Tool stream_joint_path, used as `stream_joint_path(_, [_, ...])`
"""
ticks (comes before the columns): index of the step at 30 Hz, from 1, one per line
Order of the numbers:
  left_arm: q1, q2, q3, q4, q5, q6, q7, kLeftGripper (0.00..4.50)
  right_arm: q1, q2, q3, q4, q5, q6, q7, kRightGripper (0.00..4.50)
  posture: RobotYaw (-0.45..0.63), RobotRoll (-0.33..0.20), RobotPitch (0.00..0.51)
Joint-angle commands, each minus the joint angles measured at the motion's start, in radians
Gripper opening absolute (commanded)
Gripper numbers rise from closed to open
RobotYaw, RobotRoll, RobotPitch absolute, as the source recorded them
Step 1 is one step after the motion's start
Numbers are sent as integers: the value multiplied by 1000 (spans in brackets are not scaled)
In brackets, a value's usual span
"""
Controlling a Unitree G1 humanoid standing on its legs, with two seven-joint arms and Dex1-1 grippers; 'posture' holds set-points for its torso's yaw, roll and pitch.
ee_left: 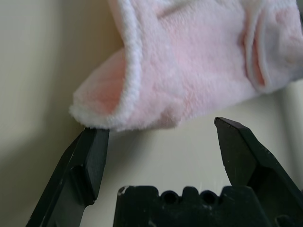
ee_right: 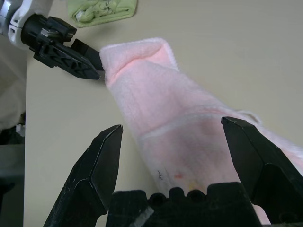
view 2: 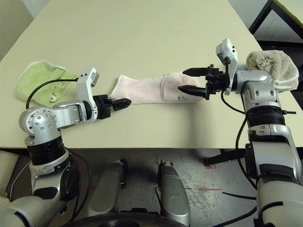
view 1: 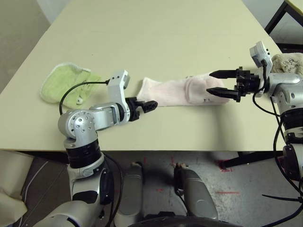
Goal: Fold the towel and set it aside.
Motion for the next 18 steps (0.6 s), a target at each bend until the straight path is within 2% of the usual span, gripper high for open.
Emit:
stream_joint_path(1, [-11,-27,36,55,95,18,46,4467,19,-26,-17,-20,14,12,16,4500,93,0,173])
stream_joint_path(3, [-20,-43,43,87,143,-43,68,4307,31,-35,-25,-32,17,19,17,4500,89,0,171])
stream_joint_path(6, [-24,-57,49,106,189,-113,83,3545,51,-45,-32,-47,23,33,16,4500,85,0,170])
stream_joint_path(9, [-23,-57,50,105,218,-146,84,2368,62,-56,-35,-48,25,37,18,4500,85,0,168])
stream_joint_path(15, [-18,2,15,65,276,-189,68,11,67,-85,-40,-15,27,38,30,4500,90,0,166])
stream_joint_path(18, [-26,28,-13,29,291,-194,56,11,63,-91,-38,4,21,24,35,4500,94,0,165])
